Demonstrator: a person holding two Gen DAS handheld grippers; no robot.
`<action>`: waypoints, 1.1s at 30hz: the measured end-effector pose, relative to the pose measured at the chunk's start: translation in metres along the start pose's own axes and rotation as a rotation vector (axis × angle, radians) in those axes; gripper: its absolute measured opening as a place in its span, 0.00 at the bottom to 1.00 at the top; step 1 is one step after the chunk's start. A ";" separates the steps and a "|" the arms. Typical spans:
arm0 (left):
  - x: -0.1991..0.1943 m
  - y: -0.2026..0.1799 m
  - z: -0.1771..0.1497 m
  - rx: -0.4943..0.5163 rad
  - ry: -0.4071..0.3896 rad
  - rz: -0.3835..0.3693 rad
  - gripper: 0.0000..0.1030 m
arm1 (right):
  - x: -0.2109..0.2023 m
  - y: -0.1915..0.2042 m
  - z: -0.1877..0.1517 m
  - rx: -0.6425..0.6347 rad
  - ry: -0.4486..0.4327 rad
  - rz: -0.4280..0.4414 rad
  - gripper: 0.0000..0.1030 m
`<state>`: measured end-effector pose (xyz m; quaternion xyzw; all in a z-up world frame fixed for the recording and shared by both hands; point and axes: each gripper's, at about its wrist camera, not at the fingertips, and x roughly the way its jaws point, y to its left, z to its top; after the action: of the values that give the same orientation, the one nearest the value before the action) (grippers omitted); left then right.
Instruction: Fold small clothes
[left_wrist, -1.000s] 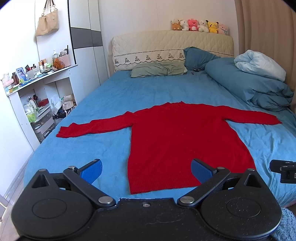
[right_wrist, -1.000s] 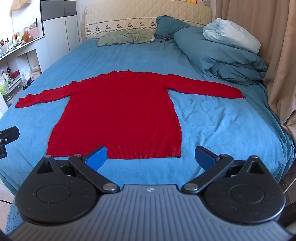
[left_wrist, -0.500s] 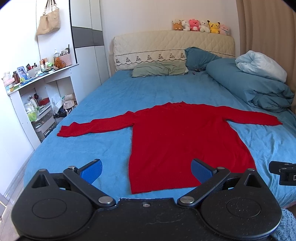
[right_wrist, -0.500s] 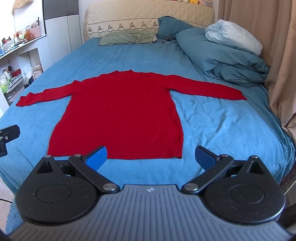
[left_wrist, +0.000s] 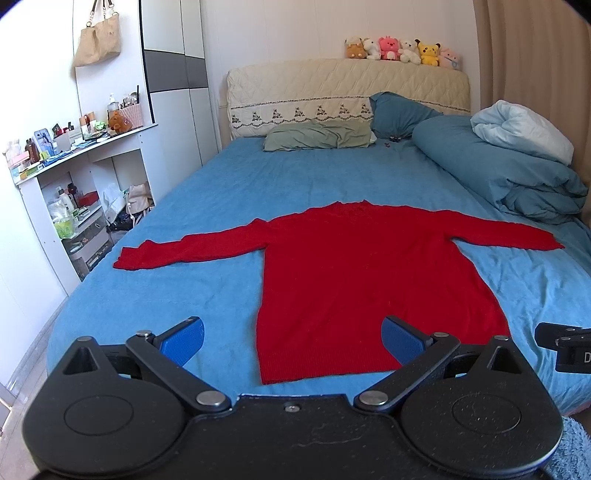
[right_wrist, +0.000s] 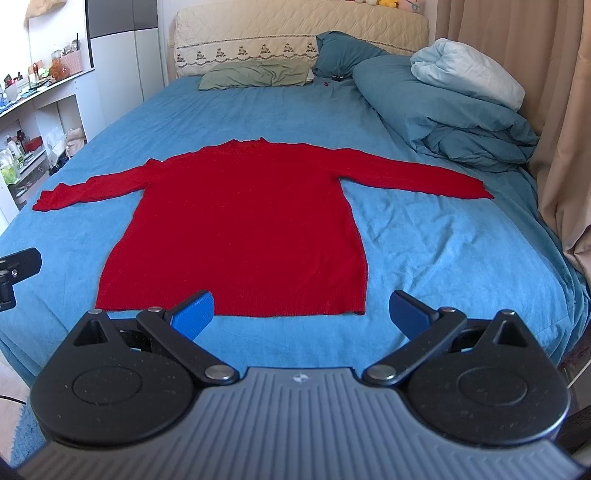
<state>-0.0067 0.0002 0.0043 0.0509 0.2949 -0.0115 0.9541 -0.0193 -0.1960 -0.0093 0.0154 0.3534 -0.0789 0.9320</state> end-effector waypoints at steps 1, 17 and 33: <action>0.000 0.000 0.000 0.000 0.000 0.000 1.00 | 0.000 0.000 0.000 0.000 0.001 0.000 1.00; 0.000 0.001 -0.001 -0.004 0.002 0.000 1.00 | 0.002 0.002 -0.002 -0.003 -0.002 0.003 1.00; -0.004 0.004 -0.001 -0.011 -0.001 0.002 1.00 | 0.000 0.003 -0.003 -0.003 -0.007 0.005 1.00</action>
<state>-0.0105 0.0043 0.0058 0.0459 0.2947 -0.0089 0.9545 -0.0206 -0.1926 -0.0120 0.0144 0.3502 -0.0761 0.9335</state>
